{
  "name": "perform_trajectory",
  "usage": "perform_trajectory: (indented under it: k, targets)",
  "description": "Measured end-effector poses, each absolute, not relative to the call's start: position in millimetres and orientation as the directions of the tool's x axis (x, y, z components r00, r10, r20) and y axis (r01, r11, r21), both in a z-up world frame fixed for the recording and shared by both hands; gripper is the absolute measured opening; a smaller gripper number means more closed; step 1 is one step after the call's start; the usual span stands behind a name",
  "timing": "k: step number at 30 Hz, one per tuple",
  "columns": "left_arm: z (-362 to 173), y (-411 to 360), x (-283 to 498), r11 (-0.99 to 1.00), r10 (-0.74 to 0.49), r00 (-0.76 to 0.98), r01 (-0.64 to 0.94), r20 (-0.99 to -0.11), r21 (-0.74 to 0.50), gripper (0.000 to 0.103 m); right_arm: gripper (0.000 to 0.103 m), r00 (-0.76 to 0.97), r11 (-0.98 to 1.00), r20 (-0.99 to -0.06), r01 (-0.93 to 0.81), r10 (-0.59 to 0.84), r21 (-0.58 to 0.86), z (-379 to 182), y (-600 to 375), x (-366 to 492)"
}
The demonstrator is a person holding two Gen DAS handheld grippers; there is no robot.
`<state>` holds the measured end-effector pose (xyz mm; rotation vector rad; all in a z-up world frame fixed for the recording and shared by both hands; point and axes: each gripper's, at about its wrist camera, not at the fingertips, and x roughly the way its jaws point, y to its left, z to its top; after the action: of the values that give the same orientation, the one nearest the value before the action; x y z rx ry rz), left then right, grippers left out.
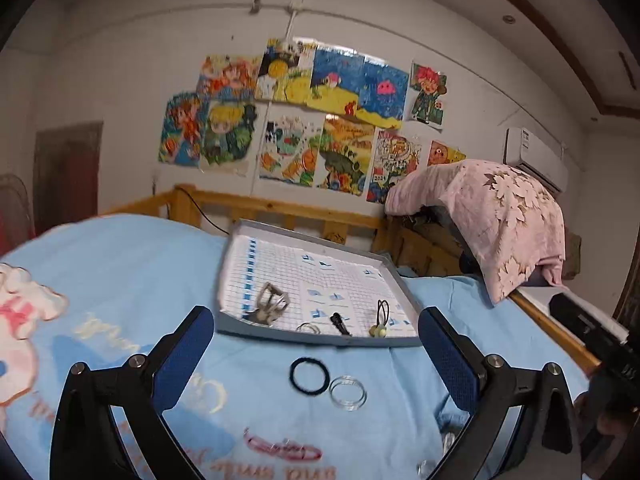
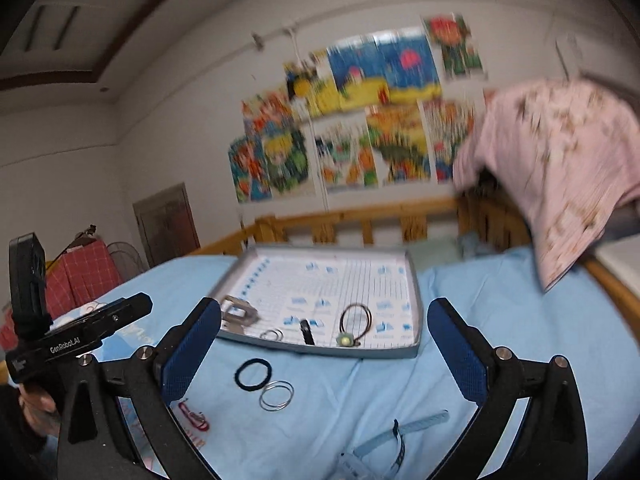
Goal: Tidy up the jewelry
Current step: 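Lift both open tools away from the tray toward the bed cover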
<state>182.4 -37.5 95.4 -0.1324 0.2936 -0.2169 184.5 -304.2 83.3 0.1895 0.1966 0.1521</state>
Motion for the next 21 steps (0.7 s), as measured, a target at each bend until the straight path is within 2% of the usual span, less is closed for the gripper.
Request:
perform_trajectory:
  k: [6, 11, 17, 21]
  targets:
    - [83, -28, 130, 0.977, -0.198, 0.946, 0.170, -0.258, -0.127, 0.103, 0.101, 0.987, 0.973, -0.098, -0.101, 0.124, 0.209, 82, -297, 120]
    - [61, -19, 103, 0.982, -0.173, 0.945, 0.143, -0.279, -0.125, 0.103, 0.101, 0.995, 0.972, -0.085, -0.029, 0.050, 0.235, 60, -289, 84]
    - [31, -18, 80, 0.989, -0.141, 0.946, 0.119, -0.293, -0.091, 0.103, 0.101, 0.988, 0.979, -0.148, 0.062, -0.033, 0.197, 26, -275, 52]
    - [16, -16, 73, 0.988, -0.147, 0.935, 0.123, -0.322, -0.092, 0.103, 0.101, 0.980, 0.982, -0.195, 0.069, -0.034, 0.176, 12, -270, 45]
